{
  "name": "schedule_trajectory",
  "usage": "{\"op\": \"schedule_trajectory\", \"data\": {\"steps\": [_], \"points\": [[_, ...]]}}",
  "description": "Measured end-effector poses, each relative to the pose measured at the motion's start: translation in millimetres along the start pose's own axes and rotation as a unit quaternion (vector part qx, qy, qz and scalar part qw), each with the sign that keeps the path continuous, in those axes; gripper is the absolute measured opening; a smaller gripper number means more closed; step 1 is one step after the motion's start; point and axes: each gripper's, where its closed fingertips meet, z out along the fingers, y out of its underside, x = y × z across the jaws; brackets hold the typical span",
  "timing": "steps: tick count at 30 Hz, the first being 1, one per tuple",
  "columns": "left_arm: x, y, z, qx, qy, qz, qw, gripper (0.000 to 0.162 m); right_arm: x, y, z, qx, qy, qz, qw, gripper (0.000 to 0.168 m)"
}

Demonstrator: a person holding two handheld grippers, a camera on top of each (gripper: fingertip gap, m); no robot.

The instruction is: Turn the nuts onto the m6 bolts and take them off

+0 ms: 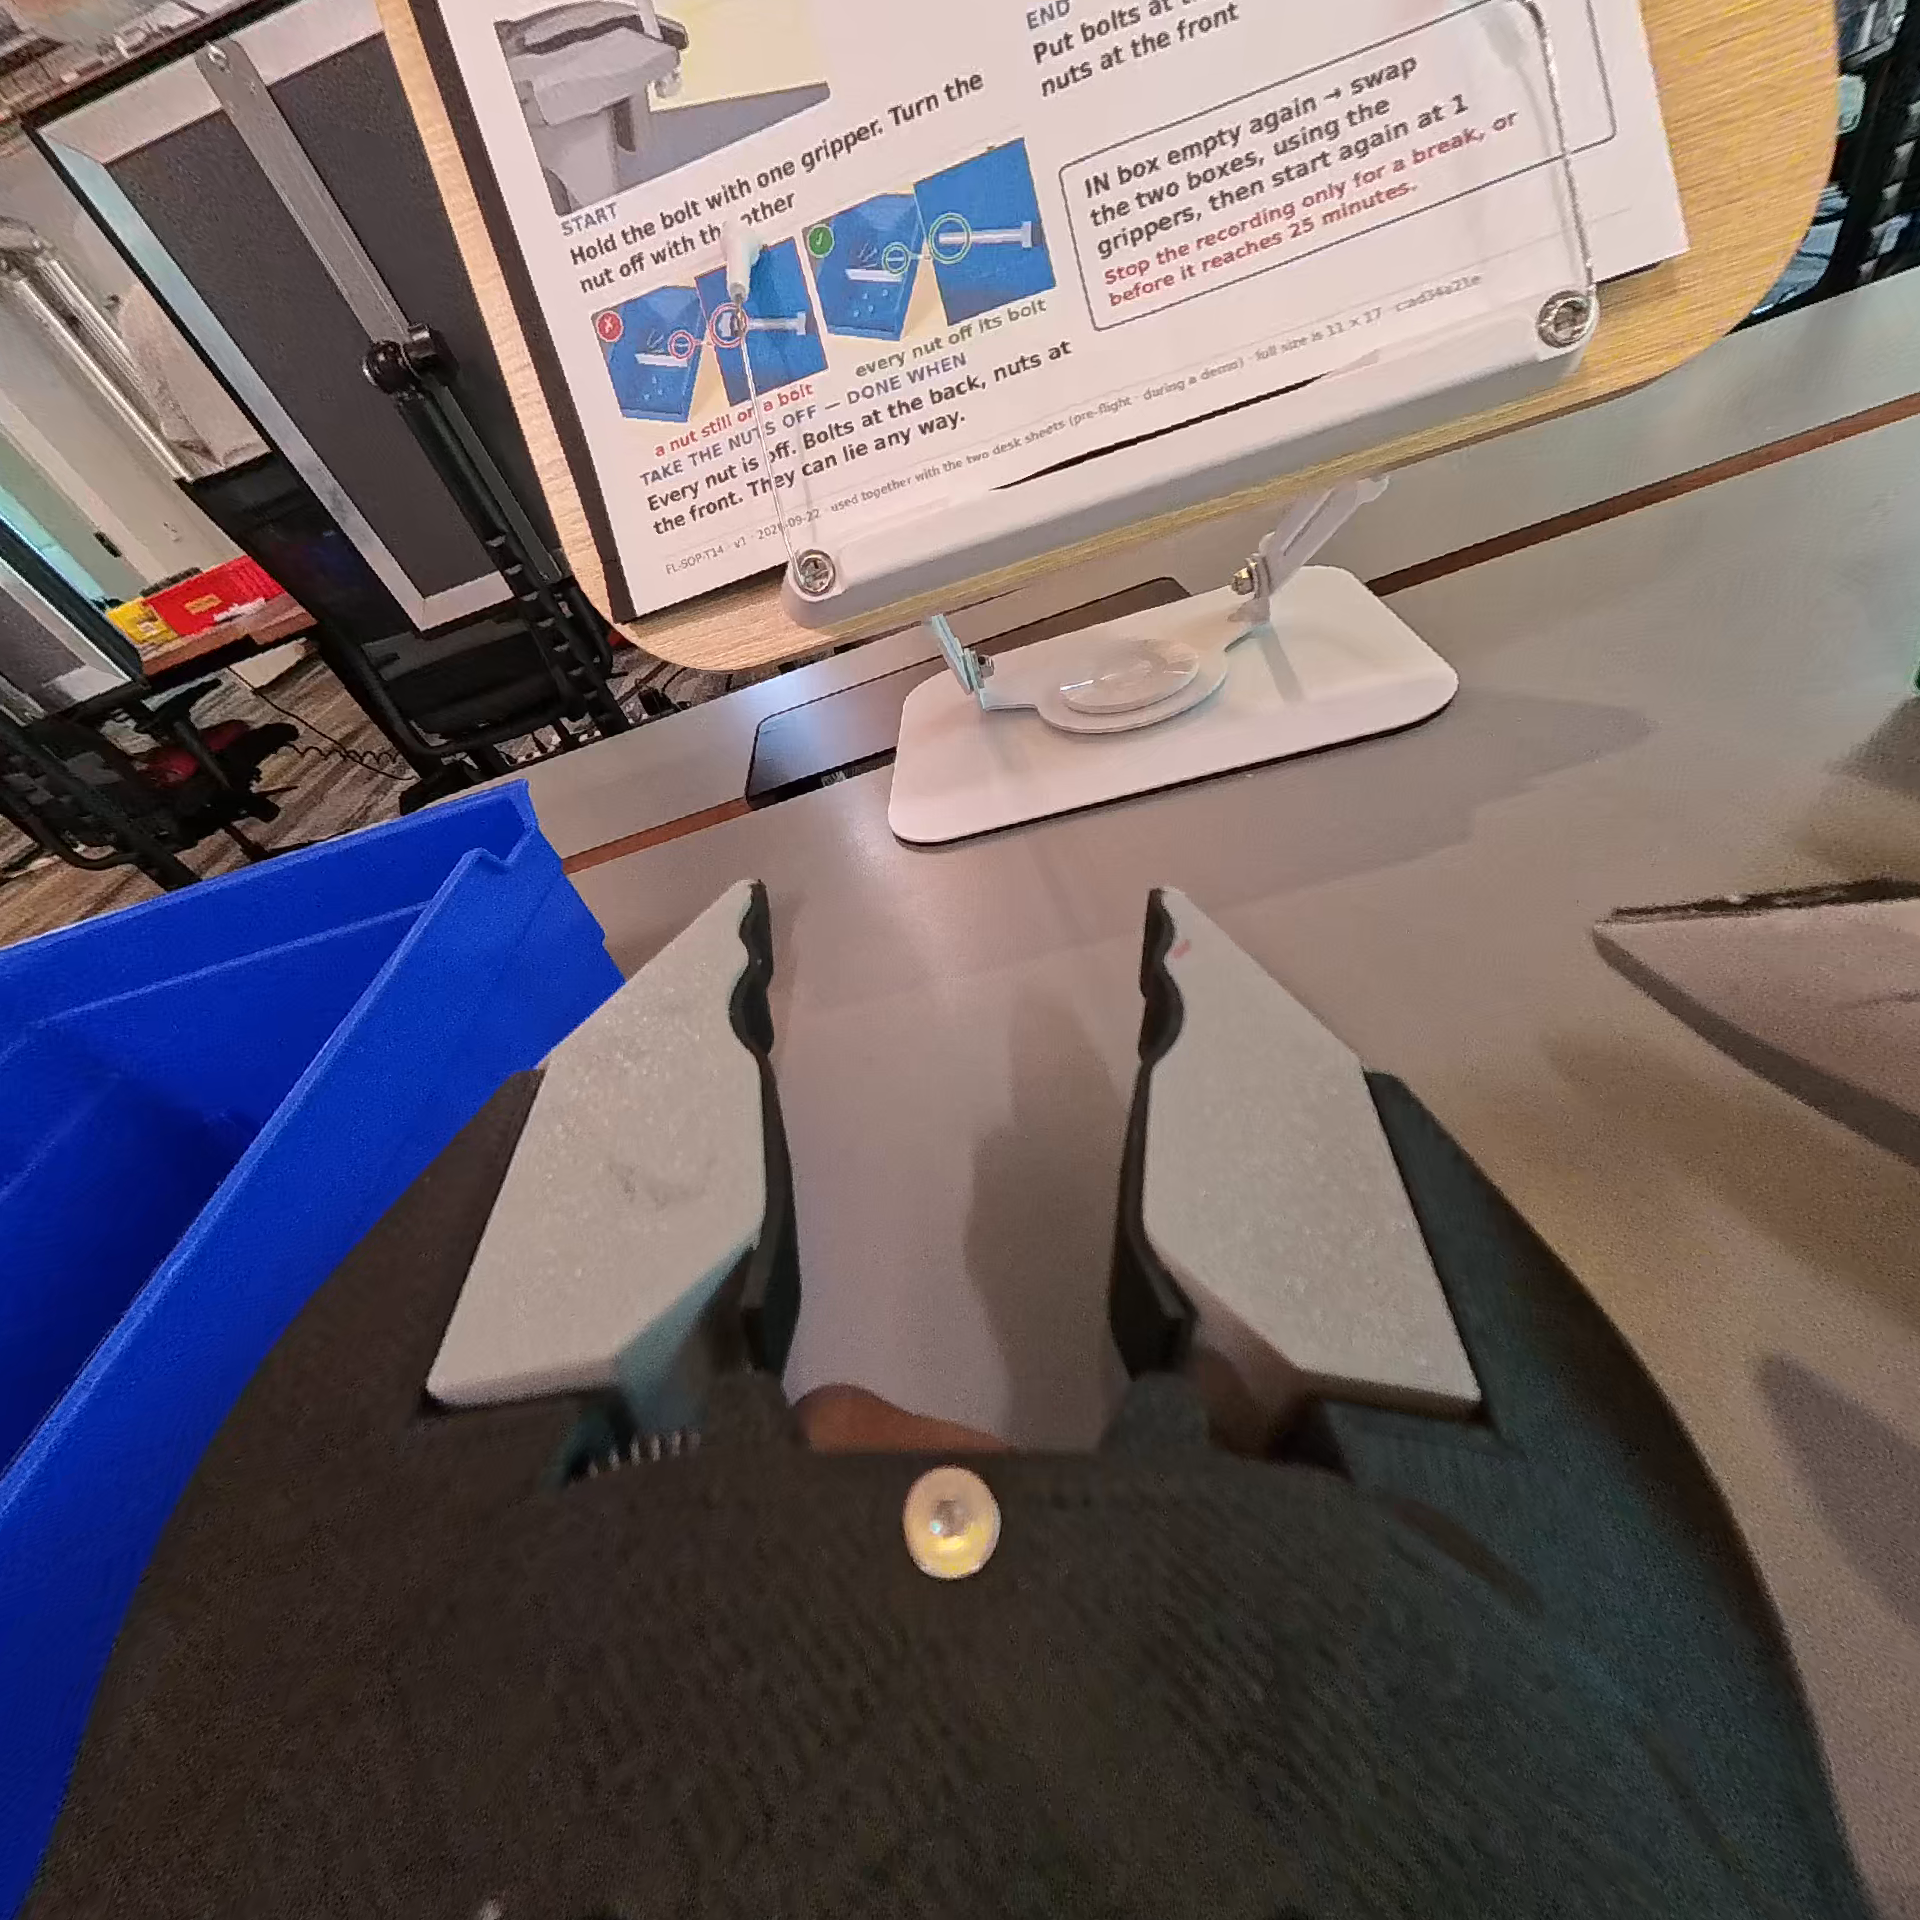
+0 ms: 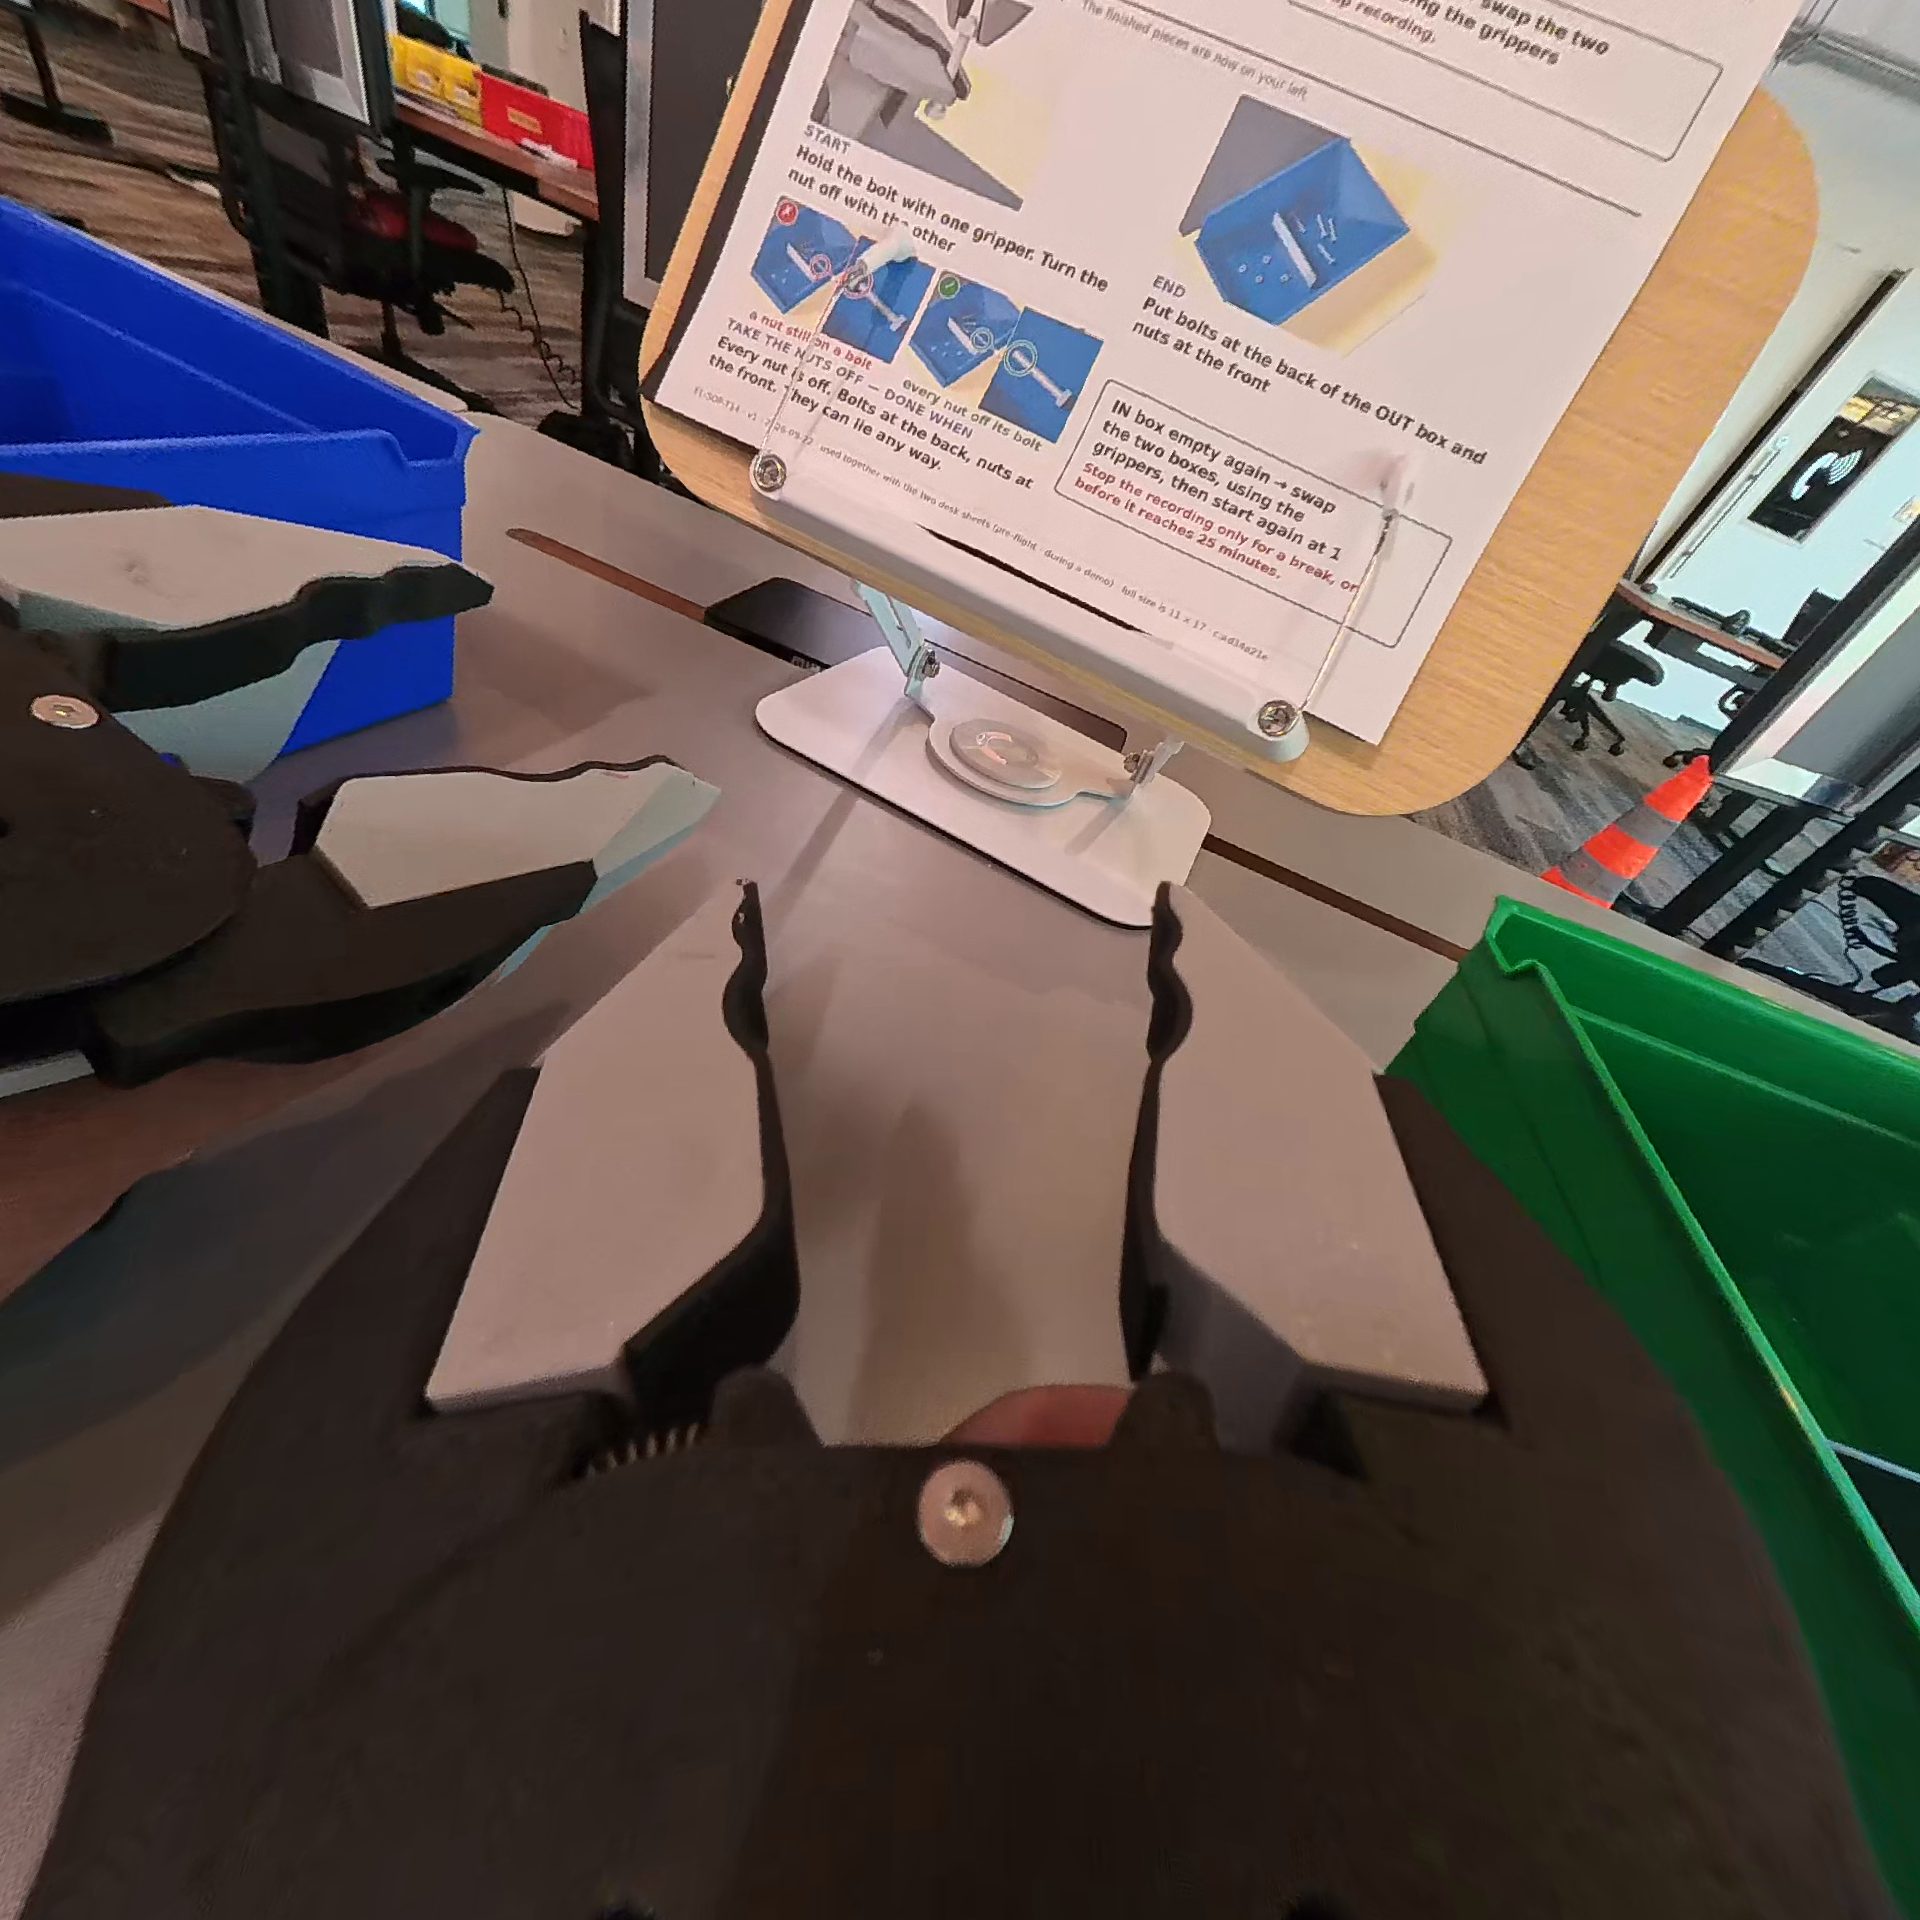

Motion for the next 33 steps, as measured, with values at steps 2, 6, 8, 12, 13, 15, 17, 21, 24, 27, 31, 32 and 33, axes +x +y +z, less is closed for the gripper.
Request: {"op": "schedule_trajectory", "data": {"steps": [2, 6, 8, 12, 13, 15, 17, 21, 24, 27, 31, 32, 33], "points": [[-1, 1, 0, -0.003, -0.001, 0.001, 1.000, 0.070, 0, -1, -1, 0.001, -0.002, 0.000, 1.000, 0.071], [-4, 1, 0, 0.000, -0.007, 0.002, 1.000, 0.051, -16, -2, -4, 0.005, -0.062, 0.003, 0.998, 0.027], [-3, 1, -1, -0.001, -0.001, 0.007, 1.000, 0.036, -33, 4, -5, -0.011, -0.120, 0.014, 0.993, 0.000], [0, 3, -1, -0.006, 0.004, 0.012, 1.000, 0.029, -51, 22, -2, -0.068, -0.199, 0.067, 0.975, 0.000], [0, 3, 0, -0.007, 0.006, 0.012, 1.000, 0.031, -52, 26, -1, -0.079, -0.208, 0.076, 0.972, 0.000], [0, 4, 0, -0.010, 0.006, 0.012, 1.000, 0.030, -54, 30, -1, -0.092, -0.220, 0.091, 0.967, 0.000], [-1, 4, 0, -0.011, 0.006, 0.012, 1.000, 0.025, -54, 31, -2, -0.098, -0.225, 0.090, 0.965, 0.000], [-6, 6, 2, -0.014, -0.003, 0.018, 1.000, 0.001, -47, 9, -14, -0.051, -0.212, 0.054, 0.974, 0.000], [-13, 11, 5, -0.025, -0.009, 0.018, 0.999, 0.000, -40, -22, -36, 0.030, -0.208, 0.018, 0.978, 0.000], [-21, 14, 7, -0.033, -0.030, 0.027, 0.999, 0.000, -50, -60, -78, 0.154, -0.239, -0.023, 0.958, 0.000], [-24, 16, 9, -0.042, -0.040, 0.032, 0.998, 0.000, -96, -78, -127, 0.254, -0.336, -0.100, 0.902, 0.000], [-24, 16, 9, -0.042, -0.045, 0.037, 0.997, 0.000, -107, -70, -124, 0.233, -0.348, -0.117, 0.901, 0.000], [-25, 17, 9, -0.043, -0.049, 0.043, 0.997, 0.000, -115, -66, -121, 0.219, -0.351, -0.128, 0.901, 0.000]]}}
